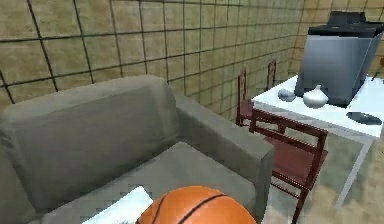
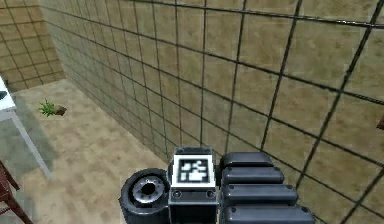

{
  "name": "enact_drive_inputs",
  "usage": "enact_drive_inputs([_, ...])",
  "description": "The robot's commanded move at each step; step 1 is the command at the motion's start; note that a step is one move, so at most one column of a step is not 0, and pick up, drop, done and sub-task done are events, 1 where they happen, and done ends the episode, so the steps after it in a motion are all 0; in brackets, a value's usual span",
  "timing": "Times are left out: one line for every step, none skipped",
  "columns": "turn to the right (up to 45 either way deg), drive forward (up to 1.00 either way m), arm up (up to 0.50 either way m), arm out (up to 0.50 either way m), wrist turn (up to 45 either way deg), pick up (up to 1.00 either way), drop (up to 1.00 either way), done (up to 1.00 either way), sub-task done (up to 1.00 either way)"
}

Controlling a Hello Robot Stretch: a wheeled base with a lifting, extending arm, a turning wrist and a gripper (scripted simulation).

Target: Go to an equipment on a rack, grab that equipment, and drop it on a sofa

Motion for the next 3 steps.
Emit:
enact_drive_inputs([-45.0, 0.0, 0.0, 0.0, 0.0, 0.0, 0.0, 0.0, 0.0])
enact_drive_inputs([45.0, 0.0, 0.0, 0.0, 0.0, 0.0, 0.0, 0.0, 0.0])
enact_drive_inputs([45.0, 0.0, 0.0, 0.0, 0.0, 0.0, 0.0, 0.0, 0.0])
